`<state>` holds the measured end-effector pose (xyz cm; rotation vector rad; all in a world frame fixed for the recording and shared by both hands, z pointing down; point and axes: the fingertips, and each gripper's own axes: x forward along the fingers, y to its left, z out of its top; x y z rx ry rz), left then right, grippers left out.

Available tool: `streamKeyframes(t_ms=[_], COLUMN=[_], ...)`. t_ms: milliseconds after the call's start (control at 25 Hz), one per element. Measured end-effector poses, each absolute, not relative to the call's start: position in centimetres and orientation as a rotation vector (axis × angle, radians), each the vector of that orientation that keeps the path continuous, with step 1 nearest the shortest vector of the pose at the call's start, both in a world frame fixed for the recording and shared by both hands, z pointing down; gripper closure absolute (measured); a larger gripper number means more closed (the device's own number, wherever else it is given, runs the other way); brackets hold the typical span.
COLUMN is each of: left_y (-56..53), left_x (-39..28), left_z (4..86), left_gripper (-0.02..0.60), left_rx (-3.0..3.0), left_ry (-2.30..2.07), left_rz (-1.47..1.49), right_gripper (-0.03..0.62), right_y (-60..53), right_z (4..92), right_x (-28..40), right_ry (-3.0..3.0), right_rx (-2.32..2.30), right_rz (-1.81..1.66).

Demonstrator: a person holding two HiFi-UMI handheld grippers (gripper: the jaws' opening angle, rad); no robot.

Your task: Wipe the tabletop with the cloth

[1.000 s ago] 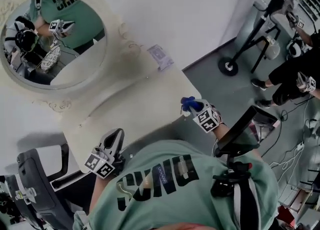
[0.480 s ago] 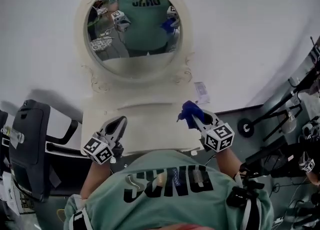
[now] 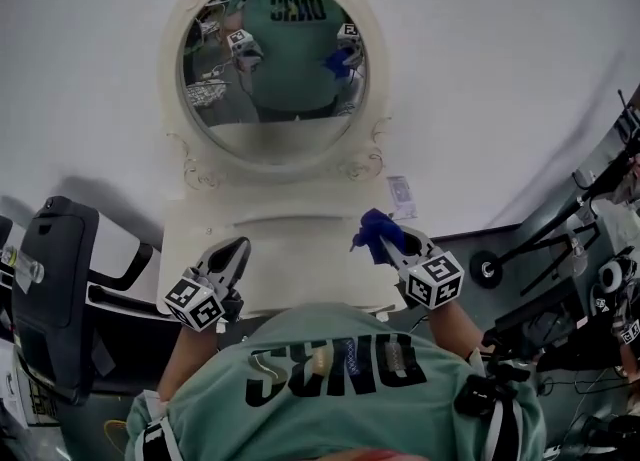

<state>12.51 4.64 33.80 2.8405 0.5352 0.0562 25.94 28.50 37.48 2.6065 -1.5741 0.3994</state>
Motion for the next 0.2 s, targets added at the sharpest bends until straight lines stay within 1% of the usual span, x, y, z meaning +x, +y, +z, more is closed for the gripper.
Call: streamKeyframes(t_ms=[200], left_y=[5.33], left_x=[13.4], left_z=[34.14], left_gripper=[0.575], left_rx=[2.834], left_ry=[0.535], left_rz=[0.075], right_gripper=[0.533], right_y=[28.82], right_z=[37.7], right_x=[26.35], right_ry=[-1.586], right_rx=[2.577], right_rz=[0.411])
